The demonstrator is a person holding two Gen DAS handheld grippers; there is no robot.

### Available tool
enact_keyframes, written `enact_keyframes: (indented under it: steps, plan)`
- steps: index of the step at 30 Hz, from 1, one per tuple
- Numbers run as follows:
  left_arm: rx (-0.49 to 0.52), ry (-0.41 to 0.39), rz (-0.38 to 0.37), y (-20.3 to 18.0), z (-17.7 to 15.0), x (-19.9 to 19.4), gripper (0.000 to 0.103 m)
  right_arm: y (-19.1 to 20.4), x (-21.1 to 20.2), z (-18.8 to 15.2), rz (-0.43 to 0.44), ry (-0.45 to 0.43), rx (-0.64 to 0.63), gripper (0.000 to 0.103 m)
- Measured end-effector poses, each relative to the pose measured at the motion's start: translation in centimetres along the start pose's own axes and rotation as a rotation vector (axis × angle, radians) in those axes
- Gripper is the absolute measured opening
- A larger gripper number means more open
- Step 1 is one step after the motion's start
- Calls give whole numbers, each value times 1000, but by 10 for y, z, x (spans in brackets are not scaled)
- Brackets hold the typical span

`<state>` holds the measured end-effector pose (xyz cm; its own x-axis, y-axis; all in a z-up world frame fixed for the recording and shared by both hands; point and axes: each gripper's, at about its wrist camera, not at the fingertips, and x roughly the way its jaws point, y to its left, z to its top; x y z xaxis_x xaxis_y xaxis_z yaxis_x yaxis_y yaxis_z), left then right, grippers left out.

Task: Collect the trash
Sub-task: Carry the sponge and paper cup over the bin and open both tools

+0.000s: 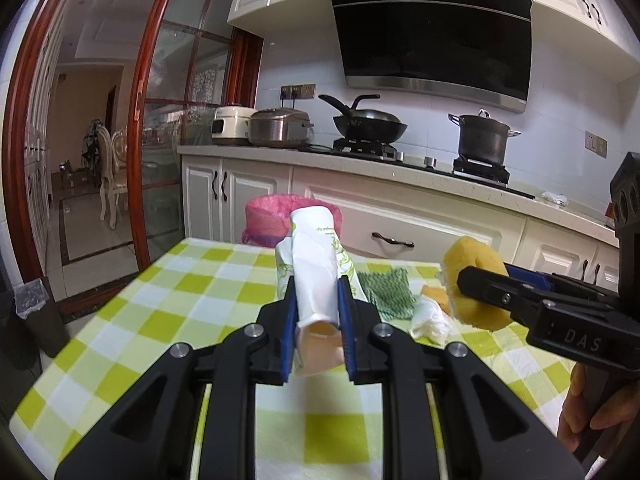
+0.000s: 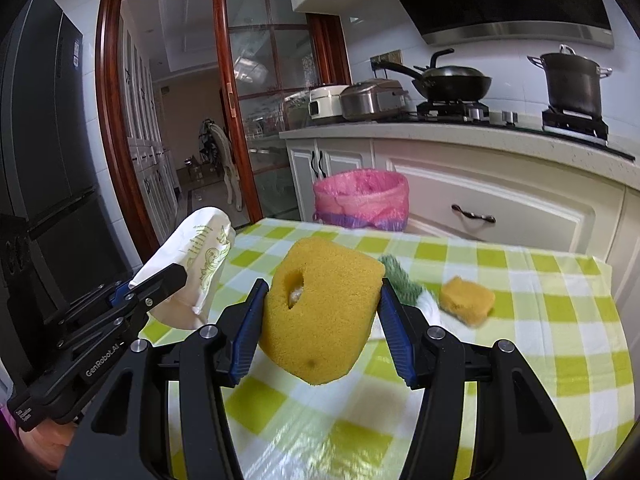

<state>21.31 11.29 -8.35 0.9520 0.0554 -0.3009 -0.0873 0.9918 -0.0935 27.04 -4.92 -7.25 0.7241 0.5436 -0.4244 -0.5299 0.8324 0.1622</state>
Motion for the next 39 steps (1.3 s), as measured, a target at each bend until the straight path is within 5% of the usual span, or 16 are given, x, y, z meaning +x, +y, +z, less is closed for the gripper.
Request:
enact_keyframes:
  steps: [15,31,39]
  plan:
    - [59,-64,10,19,66,70,19,-19,69,76,22,-45,-41,54]
    - [73,-15,18,59,133,272,19,-86,244,168,55,33,-53,54]
    - [1,-7,15,86,159,374,19,-118,337,204,57,61,-57,54]
